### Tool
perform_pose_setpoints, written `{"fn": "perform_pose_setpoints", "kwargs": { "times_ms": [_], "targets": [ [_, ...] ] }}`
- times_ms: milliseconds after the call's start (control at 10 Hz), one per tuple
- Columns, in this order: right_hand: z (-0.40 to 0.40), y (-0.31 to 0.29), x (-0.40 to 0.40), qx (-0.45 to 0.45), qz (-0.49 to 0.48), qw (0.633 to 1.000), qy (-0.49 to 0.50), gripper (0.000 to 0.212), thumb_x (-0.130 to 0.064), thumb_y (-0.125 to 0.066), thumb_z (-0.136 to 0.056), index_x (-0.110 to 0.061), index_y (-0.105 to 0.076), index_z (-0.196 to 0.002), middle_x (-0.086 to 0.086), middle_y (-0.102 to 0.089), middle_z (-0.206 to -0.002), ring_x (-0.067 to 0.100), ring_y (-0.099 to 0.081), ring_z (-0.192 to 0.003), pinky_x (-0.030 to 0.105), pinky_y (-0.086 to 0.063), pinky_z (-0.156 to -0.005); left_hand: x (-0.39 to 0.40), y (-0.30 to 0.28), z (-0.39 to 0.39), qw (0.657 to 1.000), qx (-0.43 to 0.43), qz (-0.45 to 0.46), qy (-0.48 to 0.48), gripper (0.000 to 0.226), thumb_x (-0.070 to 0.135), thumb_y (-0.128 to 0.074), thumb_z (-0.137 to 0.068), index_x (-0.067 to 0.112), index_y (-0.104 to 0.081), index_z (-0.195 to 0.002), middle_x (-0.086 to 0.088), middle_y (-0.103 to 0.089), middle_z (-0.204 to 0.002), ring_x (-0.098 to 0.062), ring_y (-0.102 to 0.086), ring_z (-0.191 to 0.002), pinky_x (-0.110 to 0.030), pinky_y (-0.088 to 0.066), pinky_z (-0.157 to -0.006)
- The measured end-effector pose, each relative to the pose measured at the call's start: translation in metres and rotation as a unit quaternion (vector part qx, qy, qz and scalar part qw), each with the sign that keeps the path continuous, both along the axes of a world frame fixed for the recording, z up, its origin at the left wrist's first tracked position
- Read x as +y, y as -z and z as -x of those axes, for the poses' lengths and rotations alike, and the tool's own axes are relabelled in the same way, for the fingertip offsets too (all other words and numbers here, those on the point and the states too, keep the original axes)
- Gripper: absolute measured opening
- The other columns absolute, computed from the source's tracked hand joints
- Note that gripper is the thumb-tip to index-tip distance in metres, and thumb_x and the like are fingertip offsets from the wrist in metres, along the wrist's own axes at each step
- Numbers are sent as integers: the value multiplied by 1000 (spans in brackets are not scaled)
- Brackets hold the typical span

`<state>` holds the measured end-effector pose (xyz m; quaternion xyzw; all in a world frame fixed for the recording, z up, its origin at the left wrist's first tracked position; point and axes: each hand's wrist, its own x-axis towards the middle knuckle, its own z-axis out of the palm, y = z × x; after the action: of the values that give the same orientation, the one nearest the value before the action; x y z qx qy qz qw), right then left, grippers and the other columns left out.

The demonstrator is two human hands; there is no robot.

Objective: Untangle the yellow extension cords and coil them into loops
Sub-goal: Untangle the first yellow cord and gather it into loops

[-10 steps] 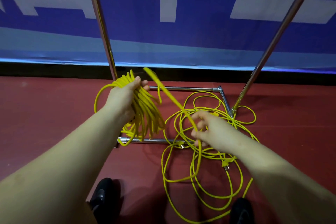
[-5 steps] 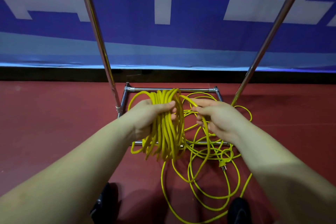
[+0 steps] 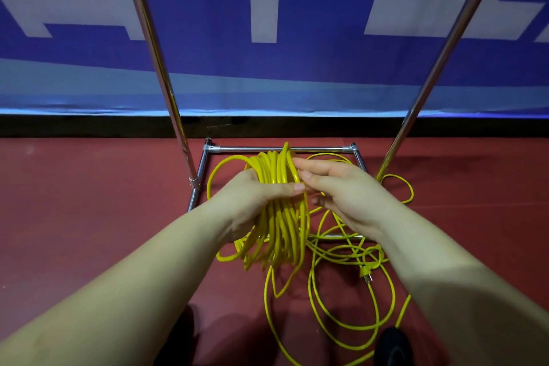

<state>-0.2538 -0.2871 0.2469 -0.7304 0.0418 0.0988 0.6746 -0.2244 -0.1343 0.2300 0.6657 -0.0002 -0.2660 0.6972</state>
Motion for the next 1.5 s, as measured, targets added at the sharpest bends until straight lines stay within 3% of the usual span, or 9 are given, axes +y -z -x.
{"fn": "perform_pose_setpoints", "kwargs": {
  "times_ms": [200,300,500,600,800,1100,1200,1300,1500],
  "targets": [
    [3,-5,6,-49,26,998,-37,38,-11,-47,-95,-24,-50,-131,-11,-60,-107,-12,-60,-92,4,-45,-73,4,-1,-1,1000,0,-3,4,51,26,-79,-57,0,-66,-99,-18,-69,-93,-31,-67,-84,-52,-53,-88],
    [5,0,6,-43,68,997,16,38,-21,-58,-89,-21,-48,-126,-7,-65,-88,-2,-64,-84,17,-45,-82,5,-3,-4,998,24,47,-20,7,6,-65,-83,-1,-67,-82,-14,-69,-71,-22,-66,-60,-38,-57,-67],
    [8,25,11,-30,258,961,-96,12,-25,-65,-85,-27,-53,-83,-7,-53,-72,9,-48,-62,24,-42,-64,10,-3,-13,986,63,124,-93,30,4,-57,-88,5,-69,-61,-8,-67,-61,-16,-65,-54,-32,-57,-58],
    [9,25,17,-139,292,944,-65,18,-19,-60,-88,-31,-50,-79,-12,-53,-70,10,-52,-64,22,-44,-65,11,-6,-16,981,60,133,-130,15,7,-58,-88,2,-64,-75,-5,-67,-61,-13,-66,-54,-31,-58,-56],
    [10,20,20,-107,214,966,-97,20,-22,-48,-95,-25,-50,-76,-6,-58,-67,10,-59,-59,31,-50,-69,19,-7,-24,967,82,169,-171,17,12,-57,-90,6,-63,-75,-3,-65,-60,-12,-64,-53,-26,-56,-57],
    [15,45,-17,60,546,781,-298,31,-33,-46,-95,-25,-35,-67,-9,-43,-67,17,-46,-70,24,-32,-56,49,-23,-33,943,119,245,-191,19,13,-51,-93,10,-58,-76,2,-63,-59,-9,-63,-53,-24,-55,-61],
    [13,49,-29,71,549,796,-246,28,-30,-46,-95,-25,-38,-69,-10,-48,-67,14,-47,-64,24,-35,-55,57,-28,-33,944,123,244,-187,18,11,-49,-92,10,-59,-78,2,-62,-58,-10,-63,-51,-25,-55,-61],
    [9,41,-39,81,449,878,-147,13,-20,-49,-95,-20,-48,-82,-3,-65,-73,14,-59,-60,26,-49,-60,63,-28,-34,954,111,216,-174,20,12,-50,-92,10,-59,-74,2,-61,-61,-10,-63,-53,-27,-56,-66],
    [10,14,-26,115,76,990,29,9,-14,-54,-93,-10,-53,-85,8,-68,-71,12,-65,-48,23,-56,-50,60,-16,-33,989,32,64,-131,2,9,-64,-83,8,-63,-84,-9,-65,-75,-19,-65,-65,-39,-53,-75]
  ]
}}
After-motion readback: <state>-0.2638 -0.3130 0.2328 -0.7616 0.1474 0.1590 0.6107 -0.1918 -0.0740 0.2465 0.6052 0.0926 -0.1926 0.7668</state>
